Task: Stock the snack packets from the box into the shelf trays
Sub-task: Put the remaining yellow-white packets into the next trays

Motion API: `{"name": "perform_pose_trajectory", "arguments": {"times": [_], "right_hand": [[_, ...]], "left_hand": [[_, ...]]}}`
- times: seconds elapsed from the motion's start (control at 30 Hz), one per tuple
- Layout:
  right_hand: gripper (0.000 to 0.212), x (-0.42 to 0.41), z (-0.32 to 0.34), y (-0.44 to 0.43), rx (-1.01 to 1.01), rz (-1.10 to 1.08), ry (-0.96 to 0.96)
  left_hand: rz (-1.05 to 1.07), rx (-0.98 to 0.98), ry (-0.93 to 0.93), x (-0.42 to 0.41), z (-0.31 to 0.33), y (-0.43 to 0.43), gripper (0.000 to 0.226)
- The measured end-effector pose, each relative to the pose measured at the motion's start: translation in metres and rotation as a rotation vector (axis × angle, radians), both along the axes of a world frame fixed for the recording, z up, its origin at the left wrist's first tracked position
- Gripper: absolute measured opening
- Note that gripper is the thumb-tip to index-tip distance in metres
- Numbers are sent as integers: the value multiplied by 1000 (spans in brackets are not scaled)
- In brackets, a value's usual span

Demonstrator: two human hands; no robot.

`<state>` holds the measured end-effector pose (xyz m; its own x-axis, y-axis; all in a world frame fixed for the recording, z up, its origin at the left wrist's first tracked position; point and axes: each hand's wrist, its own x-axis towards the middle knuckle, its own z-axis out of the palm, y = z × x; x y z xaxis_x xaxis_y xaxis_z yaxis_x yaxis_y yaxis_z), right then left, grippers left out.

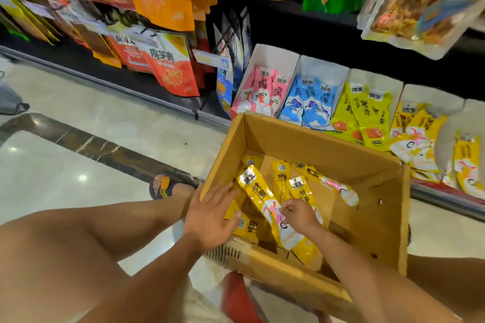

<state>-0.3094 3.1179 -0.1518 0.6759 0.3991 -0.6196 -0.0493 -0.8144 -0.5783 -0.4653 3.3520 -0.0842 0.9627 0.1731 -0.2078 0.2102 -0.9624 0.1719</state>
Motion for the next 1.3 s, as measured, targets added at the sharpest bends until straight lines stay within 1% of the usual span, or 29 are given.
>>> {"name": "perform_pose_trajectory", "arguments": {"times": [0.07, 0.13, 0.2, 0.23, 0.27, 0.3, 0.37, 0.4, 0.47, 0.53, 0.6, 0.7, 0.8, 0.9, 0.97, 1.03, 1.1, 1.13, 1.23, 1.3], "right_hand": [[23, 4, 14, -3, 63, -123, 29], [23, 5, 31, -1, 154, -232, 57], [18, 4, 57, 6, 291, -387, 112], [19, 2, 72, 10, 351, -432, 129], [18, -1, 85, 13, 390, -448, 132], [17, -5, 99, 17, 415, -442, 125], [11, -13, 119, 22, 480, -433, 134], [8, -16, 128, 25, 512, -427, 145], [3, -23, 137, 29, 551, -389, 161], [5, -28, 141, 33, 566, -353, 181], [7, -29, 142, 34, 576, -336, 190], [11, -19, 134, 28, 539, -362, 179], [12, -8, 112, 11, 431, -419, 153], [14, -4, 82, -7, 310, -432, 160], [12, -4, 64, -17, 236, -427, 173], [10, -5, 47, -23, 173, -421, 190], [11, -8, 31, -28, 126, -390, 211], [12, -9, 25, -29, 104, -371, 218], [10, -14, 9, -30, 41, -301, 213], [19, -14, -4, -30, -5, -265, 161]], "left_hand": [[82, -58, -23, 4, 3, -6, 67], [183, -162, -49, 15, 11, -11, 68], [254, -280, -142, 28, 24, -17, 63], [278, -348, -194, 35, 32, -21, 56], [310, -452, -243, 41, 38, -25, 47], [353, -602, -273, 47, 44, -30, 38], [445, -904, -266, 58, 51, -39, 27], [487, -1002, -257, 62, 52, -41, 27], [552, -1067, -254, 68, 53, -43, 29], [574, -1092, -275, 71, 58, -42, 19], [559, -1092, -287, 71, 59, -38, 18], [560, -1015, -306, 66, 59, -22, 17], [590, -902, -317, 57, 54, -2, 12], [663, -830, -346, 51, 52, 10, 14], [694, -800, -372, 49, 50, 13, 13], [688, -699, -385, 49, 45, 17, 12], [668, -591, -375, 49, 38, 22, 18], [661, -568, -367, 50, 33, 25, 22], [664, -579, -354, 48, 20, 31, 28], [676, -614, -363, 47, 17, 32, 28]]}}
